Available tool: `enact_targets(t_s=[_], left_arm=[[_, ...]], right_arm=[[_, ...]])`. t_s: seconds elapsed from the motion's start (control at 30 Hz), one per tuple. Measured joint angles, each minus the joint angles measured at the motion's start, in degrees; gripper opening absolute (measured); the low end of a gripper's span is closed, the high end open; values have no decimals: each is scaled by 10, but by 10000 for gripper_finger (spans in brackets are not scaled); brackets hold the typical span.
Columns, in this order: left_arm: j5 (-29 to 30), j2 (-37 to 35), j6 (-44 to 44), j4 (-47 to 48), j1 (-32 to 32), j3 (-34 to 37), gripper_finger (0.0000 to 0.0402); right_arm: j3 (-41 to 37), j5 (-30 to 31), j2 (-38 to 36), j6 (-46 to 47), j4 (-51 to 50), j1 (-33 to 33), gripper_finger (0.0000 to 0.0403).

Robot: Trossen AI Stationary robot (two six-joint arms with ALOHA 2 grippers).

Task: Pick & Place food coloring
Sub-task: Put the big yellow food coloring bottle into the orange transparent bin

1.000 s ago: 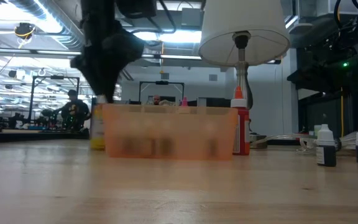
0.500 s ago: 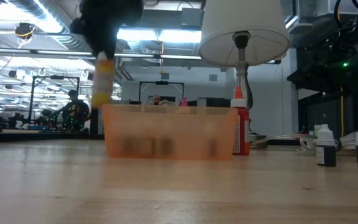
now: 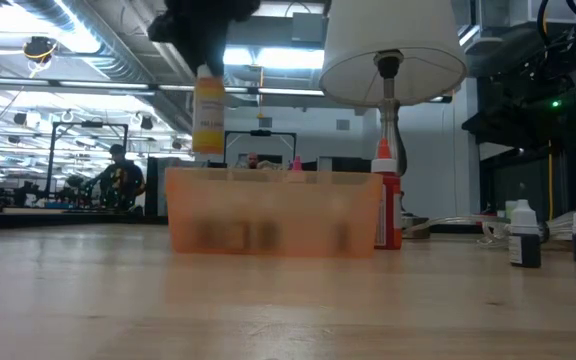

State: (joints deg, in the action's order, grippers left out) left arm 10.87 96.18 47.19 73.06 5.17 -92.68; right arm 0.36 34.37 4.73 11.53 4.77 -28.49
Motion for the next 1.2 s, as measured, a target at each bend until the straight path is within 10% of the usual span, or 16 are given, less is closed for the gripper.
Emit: enact_targets(t_s=[1.2], left_arm=[[-20,103,18,-100,39,69,116]], right_arm=[[0,0,0,0,0,0,323]])
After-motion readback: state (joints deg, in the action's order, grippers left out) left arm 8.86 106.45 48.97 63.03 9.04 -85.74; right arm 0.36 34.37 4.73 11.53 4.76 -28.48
